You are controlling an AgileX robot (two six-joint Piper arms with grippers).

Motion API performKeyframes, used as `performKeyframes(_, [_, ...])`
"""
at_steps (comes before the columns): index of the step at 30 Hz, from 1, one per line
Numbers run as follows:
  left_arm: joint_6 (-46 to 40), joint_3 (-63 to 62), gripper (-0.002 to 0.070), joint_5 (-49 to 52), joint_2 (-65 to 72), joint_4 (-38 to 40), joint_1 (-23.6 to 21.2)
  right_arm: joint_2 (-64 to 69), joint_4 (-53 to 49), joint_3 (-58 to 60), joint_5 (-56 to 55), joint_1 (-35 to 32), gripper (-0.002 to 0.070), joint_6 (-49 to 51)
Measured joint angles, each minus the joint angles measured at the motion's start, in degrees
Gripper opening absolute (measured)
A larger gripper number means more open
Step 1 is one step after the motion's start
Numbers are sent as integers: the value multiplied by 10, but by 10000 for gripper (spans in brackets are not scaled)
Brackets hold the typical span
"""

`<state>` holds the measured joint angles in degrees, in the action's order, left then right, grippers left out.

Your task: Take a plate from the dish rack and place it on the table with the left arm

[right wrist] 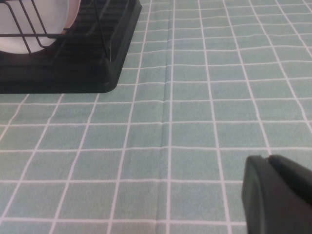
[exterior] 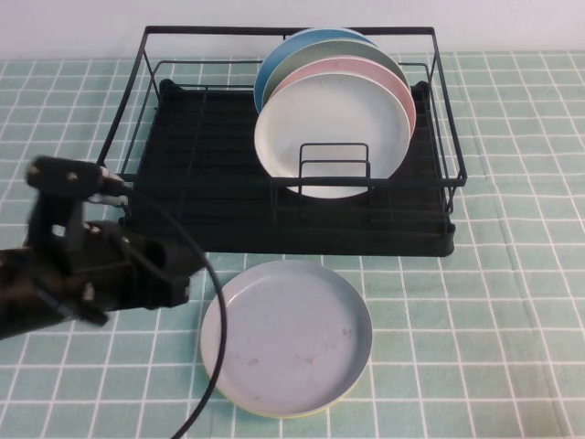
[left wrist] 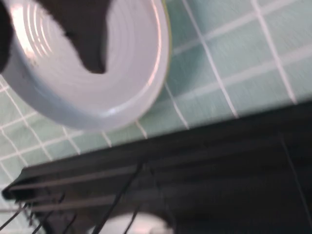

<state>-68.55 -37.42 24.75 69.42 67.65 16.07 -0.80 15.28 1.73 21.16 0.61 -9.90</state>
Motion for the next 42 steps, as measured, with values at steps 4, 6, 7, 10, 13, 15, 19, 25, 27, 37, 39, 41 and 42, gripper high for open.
performKeyframes(4, [32,0,66,2,-95,-89,0,0,0,0,0,0,-18,0])
performKeyframes(6, [51,0,30,8,-142,-123,0,0,0,0,0,0,-18,0])
performKeyframes(7, [62,0,20,10,-165,-142,0,0,0,0,0,0,-18,0])
performKeyframes(10, [91,0,6,17,-227,-197,0,0,0,0,0,0,-18,0])
performKeyframes(13, [135,0,2,30,-280,-273,0,0,0,0,0,0,-18,0])
performKeyframes(15, [163,0,1,53,-308,-313,0,0,0,0,0,0,-18,0])
performKeyframes(19, [202,8,0,129,-327,-349,0,0,0,0,0,0,-18,0])
performKeyframes(25, [214,10,0,196,-327,-428,0,0,0,0,0,0,-18,0])
performKeyframes(27, [235,10,0,217,-327,-468,0,0,0,0,0,0,-18,0])
performKeyframes(37, [410,35,0,307,-343,-585,0,0,0,0,0,0,-18,0])
performKeyframes(39, [414,54,0,269,-364,-588,0,0,0,0,0,0,-18,0])
performKeyframes(41, [421,82,0,205,-397,-591,0,0,0,0,0,0,-18,0])
performKeyframes(42, [423,99,0,174,-412,-596,0,0,0,0,0,0,-18,0])
